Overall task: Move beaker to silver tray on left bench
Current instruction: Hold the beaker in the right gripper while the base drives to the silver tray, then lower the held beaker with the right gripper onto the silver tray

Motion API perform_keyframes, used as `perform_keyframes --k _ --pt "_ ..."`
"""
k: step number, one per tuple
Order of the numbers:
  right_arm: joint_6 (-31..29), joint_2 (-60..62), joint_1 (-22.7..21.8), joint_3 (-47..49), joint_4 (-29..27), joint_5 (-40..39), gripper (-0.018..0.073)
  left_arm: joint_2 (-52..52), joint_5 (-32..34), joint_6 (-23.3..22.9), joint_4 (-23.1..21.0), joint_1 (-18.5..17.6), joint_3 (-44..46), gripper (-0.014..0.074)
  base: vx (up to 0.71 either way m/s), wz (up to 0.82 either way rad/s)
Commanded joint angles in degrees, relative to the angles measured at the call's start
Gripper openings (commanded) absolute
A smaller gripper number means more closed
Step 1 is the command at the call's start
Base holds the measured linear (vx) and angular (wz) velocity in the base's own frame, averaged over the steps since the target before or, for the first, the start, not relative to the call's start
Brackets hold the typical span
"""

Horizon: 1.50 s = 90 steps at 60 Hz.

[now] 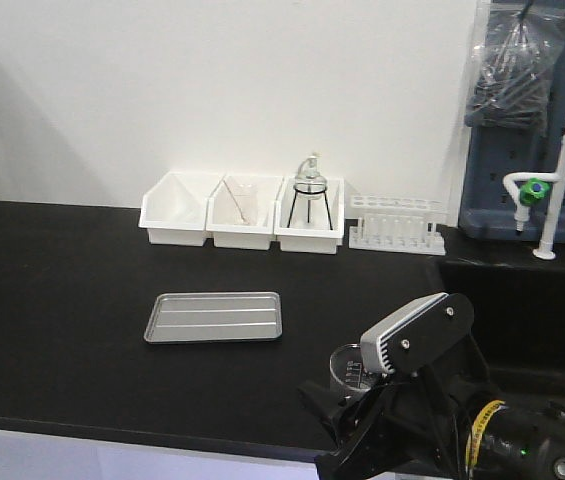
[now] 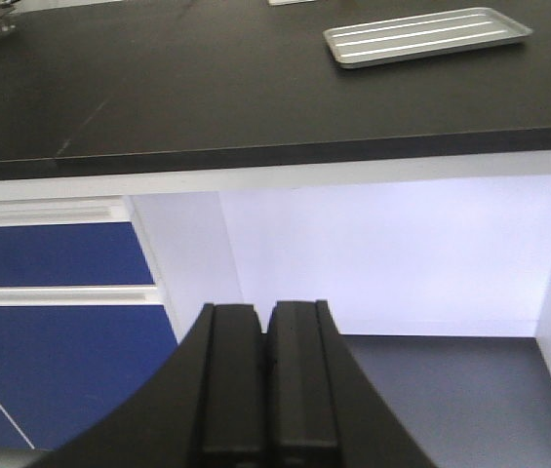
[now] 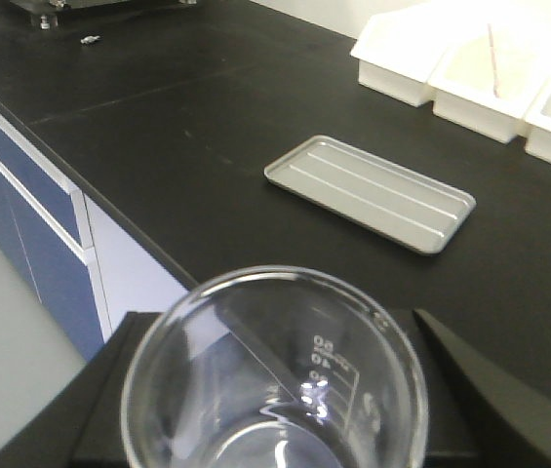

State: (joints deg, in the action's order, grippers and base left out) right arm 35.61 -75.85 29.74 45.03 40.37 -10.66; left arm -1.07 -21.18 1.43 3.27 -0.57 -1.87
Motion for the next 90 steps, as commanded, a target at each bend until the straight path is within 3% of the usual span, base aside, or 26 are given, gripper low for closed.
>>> perform_keyframes --k 1,49,90 --pt "-0.12 1.81 -0.03 1.70 -0.37 -3.71 -0.0014 -0.43 4.34 -0.10 -0.17 -0.31 -1.13 0.0001 0.26 0.29" --pt "-0.12 1.81 -0.03 1.70 -0.25 -3.71 -0.0014 -0.43 4.34 -0.10 -0.17 -0.31 -1.13 0.0001 0.28 0.13" --pt "-0.12 1.81 -0.03 1.70 -0.28 -3.71 -0.0011 -0.43 4.34 -0.10 -0.17 -0.31 -1.13 0.0001 0.13 -0.08"
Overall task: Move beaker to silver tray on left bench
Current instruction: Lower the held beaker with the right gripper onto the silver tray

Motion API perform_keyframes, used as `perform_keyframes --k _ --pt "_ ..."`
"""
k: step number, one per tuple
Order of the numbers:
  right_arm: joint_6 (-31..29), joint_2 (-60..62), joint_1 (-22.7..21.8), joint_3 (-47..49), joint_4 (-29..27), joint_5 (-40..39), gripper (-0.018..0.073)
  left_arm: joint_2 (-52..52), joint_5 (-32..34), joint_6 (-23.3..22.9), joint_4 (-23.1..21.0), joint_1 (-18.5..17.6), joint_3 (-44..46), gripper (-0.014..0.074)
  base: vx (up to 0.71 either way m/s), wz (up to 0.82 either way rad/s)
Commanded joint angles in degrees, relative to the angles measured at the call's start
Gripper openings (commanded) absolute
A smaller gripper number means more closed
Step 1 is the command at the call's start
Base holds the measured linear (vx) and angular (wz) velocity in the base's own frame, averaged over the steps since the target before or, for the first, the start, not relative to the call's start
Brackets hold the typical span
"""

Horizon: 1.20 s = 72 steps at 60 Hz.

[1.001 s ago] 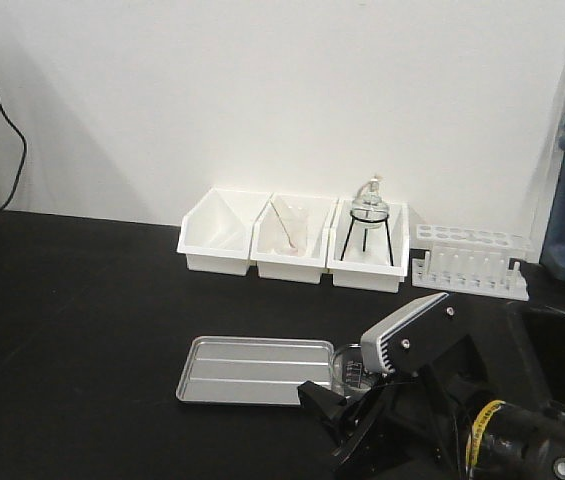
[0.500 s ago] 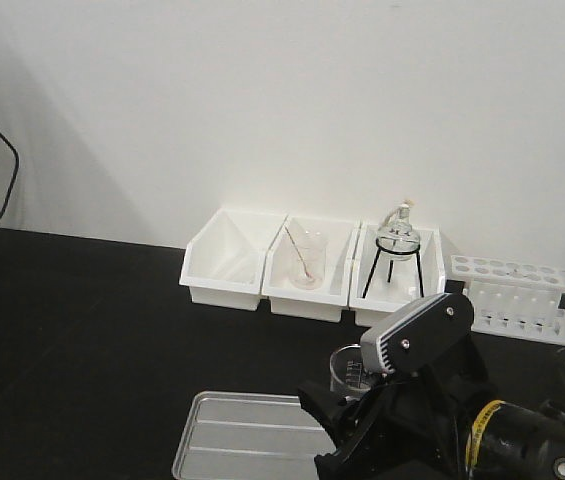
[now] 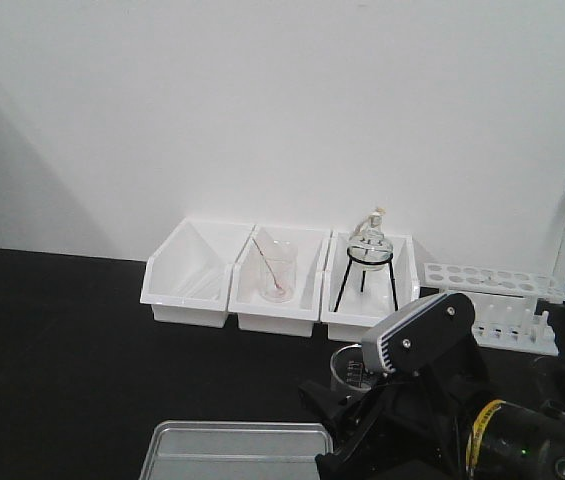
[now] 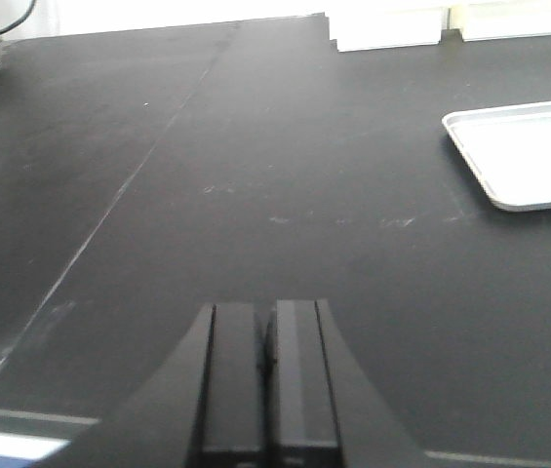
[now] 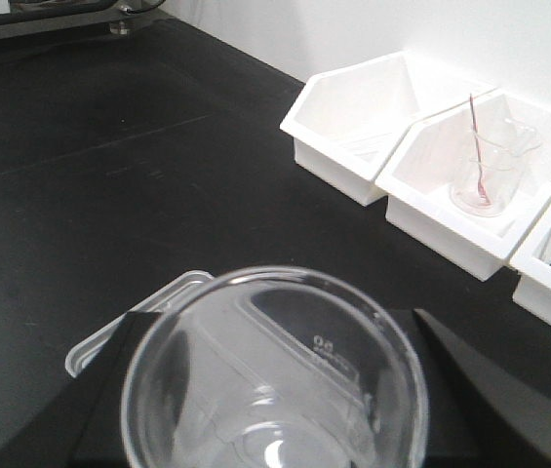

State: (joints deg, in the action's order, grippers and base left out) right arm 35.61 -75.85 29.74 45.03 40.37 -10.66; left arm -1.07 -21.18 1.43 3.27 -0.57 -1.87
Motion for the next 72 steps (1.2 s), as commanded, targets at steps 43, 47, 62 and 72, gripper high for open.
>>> perform_keyframes --k 43,47,62,72 --pt "-0.50 1.30 -0.13 1.70 -0.28 -5.89 -0.0011 -0.43 4.34 -0.10 -0.17 -0.31 -1.13 0.0001 0.00 -0.01" --pt "-1.10 0.22 -0.13 2.01 -0.28 -6.55 -0.0011 -0.43 4.34 -0.10 -0.17 -0.31 -1.13 0.0001 0.00 0.00" --pt "-1.21 -11.45 -0.13 7.76 -0.28 -12.04 -0.0011 -0.43 4.34 -0.10 -0.17 -0.31 -1.13 0.0001 0.00 0.00" --pt "-1.21 -19.56 -0.13 14.05 -0.28 -13.18 -0.0011 -0.43 4.34 -0.10 -0.17 -0.31 -1.13 0.0001 0.00 0.00"
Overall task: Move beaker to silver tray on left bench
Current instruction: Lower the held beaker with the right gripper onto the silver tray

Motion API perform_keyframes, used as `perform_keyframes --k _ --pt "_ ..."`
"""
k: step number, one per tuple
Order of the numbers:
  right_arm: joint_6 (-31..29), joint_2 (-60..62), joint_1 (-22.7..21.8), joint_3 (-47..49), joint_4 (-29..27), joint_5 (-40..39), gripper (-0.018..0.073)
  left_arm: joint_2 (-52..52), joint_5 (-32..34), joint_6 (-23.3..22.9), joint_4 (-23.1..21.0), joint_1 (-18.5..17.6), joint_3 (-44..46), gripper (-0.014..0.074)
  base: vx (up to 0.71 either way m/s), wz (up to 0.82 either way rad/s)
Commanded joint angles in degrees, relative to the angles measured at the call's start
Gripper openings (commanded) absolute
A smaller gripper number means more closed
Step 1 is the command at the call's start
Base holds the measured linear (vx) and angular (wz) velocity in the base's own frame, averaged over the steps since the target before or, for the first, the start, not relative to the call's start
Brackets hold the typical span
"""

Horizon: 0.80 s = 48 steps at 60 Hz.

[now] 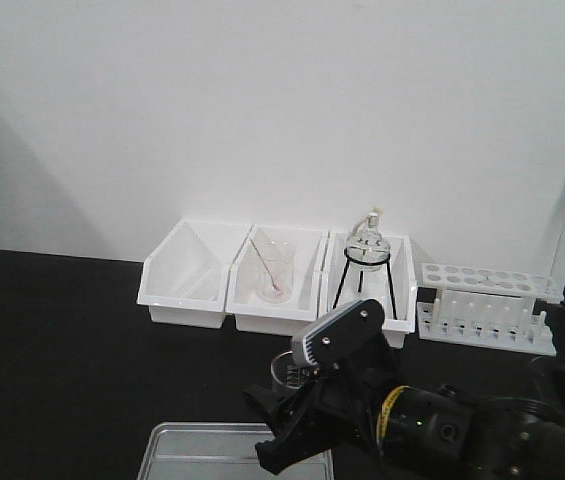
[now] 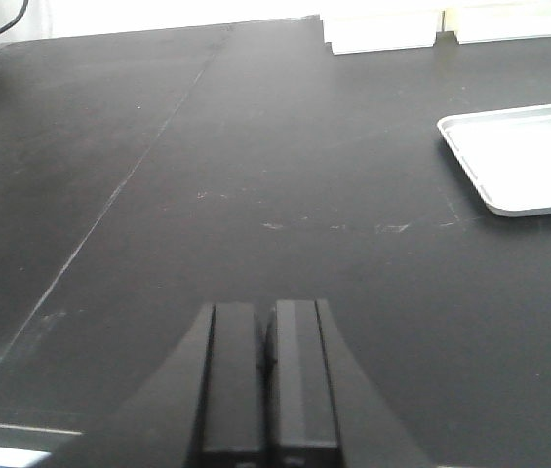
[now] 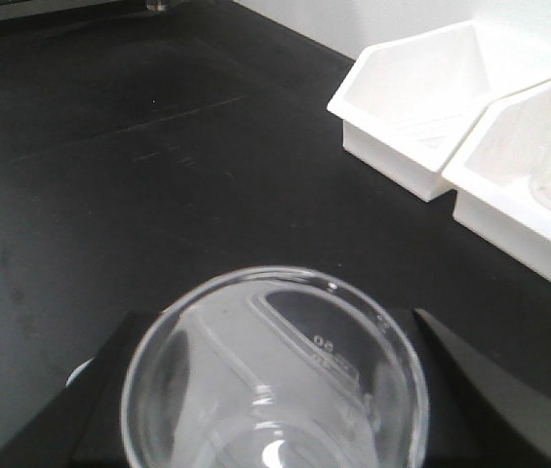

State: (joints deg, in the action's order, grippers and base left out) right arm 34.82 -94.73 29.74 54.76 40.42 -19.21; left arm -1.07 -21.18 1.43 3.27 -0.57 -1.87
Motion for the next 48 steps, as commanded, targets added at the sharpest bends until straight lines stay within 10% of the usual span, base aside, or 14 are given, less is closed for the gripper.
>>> perform_keyframes --k 1,48 --pt "-0.42 -1.72 -0.13 5.10 -0.33 -4.65 -0.0011 -0.43 4.34 -0.10 -0.17 -0.31 -1.13 0.0001 0.00 0.00" --pt "-4.14 -25.84 -0.13 14.76 -0.43 -8.97 -0.0004 -0.43 4.34 -0.10 -0.17 -0.31 -1.13 0.0001 0.00 0.00"
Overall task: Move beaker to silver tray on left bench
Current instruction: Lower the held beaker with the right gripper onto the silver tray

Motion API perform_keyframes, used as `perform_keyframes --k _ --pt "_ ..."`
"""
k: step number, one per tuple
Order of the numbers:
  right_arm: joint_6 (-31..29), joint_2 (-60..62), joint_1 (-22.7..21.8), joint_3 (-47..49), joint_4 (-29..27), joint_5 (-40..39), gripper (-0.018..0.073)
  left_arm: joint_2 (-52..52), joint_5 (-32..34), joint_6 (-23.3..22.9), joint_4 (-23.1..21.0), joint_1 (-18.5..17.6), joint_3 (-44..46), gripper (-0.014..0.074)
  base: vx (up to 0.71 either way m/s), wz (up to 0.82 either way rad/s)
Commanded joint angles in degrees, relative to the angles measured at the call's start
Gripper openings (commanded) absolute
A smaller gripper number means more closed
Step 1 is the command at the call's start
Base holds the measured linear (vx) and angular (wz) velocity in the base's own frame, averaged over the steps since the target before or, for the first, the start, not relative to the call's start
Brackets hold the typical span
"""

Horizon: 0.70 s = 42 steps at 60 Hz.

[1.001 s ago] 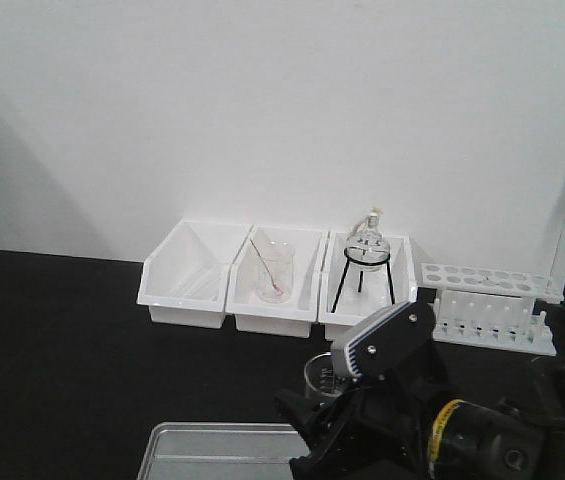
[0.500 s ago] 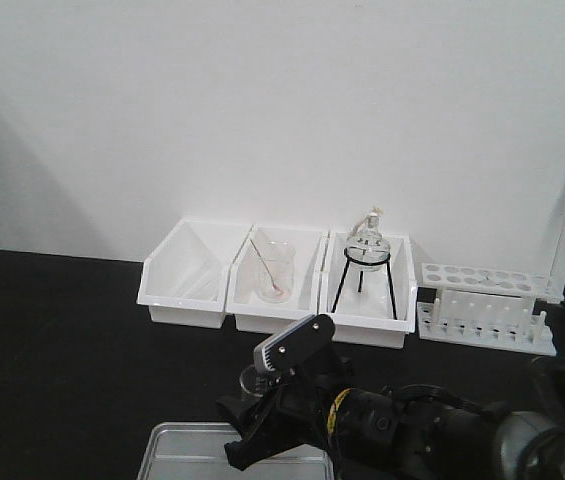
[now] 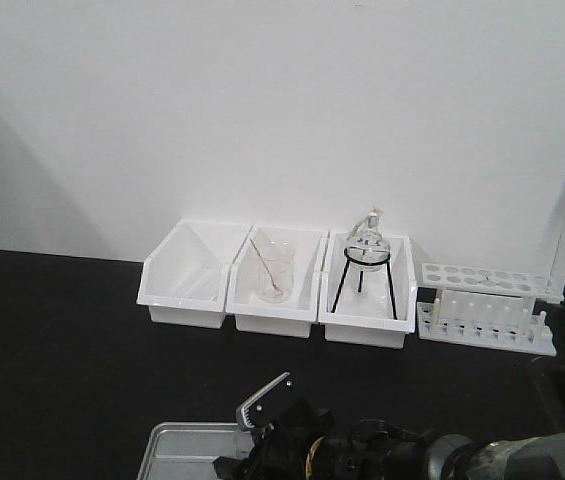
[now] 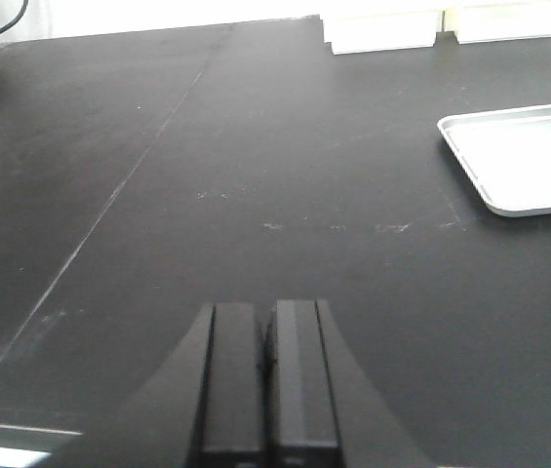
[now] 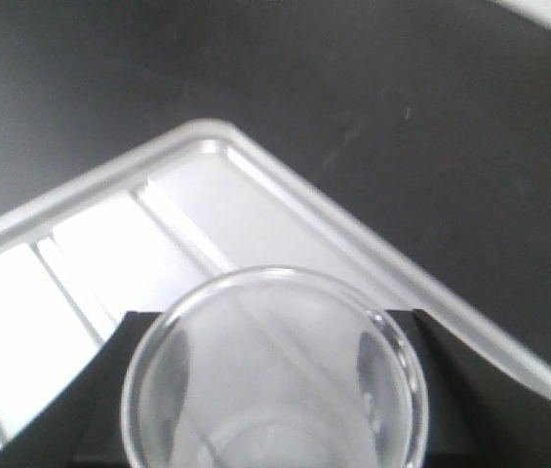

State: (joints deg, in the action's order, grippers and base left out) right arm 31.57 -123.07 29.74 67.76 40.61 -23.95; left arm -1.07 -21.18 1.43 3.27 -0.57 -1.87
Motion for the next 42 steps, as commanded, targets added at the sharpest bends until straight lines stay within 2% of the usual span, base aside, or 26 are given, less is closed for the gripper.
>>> perform_keyframes --k 1,14,22,30,42 --pt "-0.89 2.32 -0.13 1.76 -0.62 -4.23 -0.0003 -0.43 4.34 -0.10 -0.17 -0.31 -1.13 0.0001 0.00 0.00" --pt "-0.89 1.06 -0.13 1.76 -1.42 -4.01 0.0018 -0.43 4.34 -0.10 -0.17 -0.31 -1.13 0.0001 0.00 0.00" --pt "-0.89 1.06 -0.13 1.76 -4.97 -4.12 0.0072 -0.43 4.34 -0.10 -0.17 -0.31 -1.13 0.0001 0.00 0.00" --pt "-0.89 1.06 -0.13 1.76 -7.49 -4.12 0.0181 -0.43 4.34 -0.10 -0.17 -0.31 -1.13 0.0001 0.00 0.00" --pt "-0.89 1.06 -0.13 1.76 -7.64 -4.12 0.0431 -0.43 4.34 -0.10 -0.17 -0.31 -1.13 0.0001 0.00 0.00"
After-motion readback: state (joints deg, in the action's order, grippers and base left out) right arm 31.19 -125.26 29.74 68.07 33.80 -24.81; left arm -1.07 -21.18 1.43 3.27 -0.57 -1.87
